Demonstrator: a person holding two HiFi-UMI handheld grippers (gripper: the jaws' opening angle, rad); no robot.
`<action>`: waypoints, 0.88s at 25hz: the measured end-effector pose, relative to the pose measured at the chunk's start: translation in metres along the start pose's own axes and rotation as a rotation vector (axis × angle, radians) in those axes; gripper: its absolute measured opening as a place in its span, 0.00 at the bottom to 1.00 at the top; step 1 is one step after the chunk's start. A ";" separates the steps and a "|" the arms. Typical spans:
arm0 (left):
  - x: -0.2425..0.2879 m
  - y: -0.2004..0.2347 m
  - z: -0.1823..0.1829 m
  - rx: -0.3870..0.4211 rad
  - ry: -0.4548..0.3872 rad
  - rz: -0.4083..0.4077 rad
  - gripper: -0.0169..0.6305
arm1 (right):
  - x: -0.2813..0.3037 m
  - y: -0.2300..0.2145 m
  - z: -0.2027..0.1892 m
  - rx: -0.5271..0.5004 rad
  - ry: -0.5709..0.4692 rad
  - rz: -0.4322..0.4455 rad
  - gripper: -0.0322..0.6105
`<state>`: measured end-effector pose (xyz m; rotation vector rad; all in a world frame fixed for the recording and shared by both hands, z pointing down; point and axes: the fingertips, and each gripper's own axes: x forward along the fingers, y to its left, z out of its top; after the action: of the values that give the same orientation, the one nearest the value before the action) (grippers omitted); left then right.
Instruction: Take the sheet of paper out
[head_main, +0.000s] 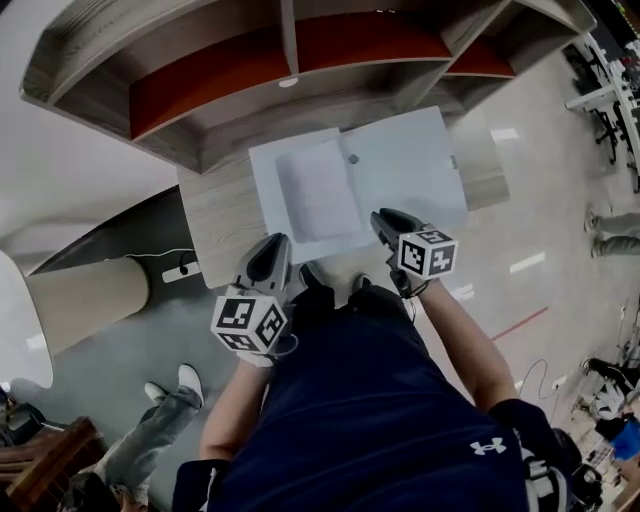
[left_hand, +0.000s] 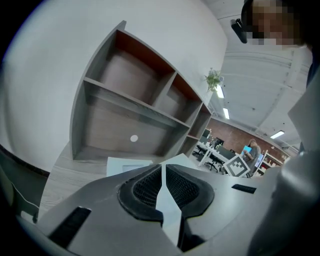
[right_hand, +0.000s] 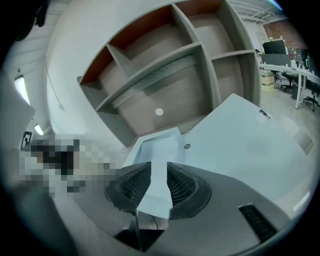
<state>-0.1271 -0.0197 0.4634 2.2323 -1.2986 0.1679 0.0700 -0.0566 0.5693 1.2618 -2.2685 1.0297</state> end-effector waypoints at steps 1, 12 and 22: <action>0.003 0.006 -0.002 0.001 0.008 -0.006 0.09 | 0.008 -0.003 0.000 0.013 0.013 0.002 0.18; 0.019 0.048 -0.030 -0.061 0.090 0.039 0.09 | 0.088 -0.036 -0.031 0.071 0.228 0.040 0.28; 0.023 0.043 -0.036 -0.101 0.099 0.111 0.09 | 0.133 -0.054 -0.029 0.084 0.266 0.033 0.32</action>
<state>-0.1447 -0.0355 0.5187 2.0426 -1.3481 0.2450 0.0417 -0.1315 0.6923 1.0503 -2.0690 1.2370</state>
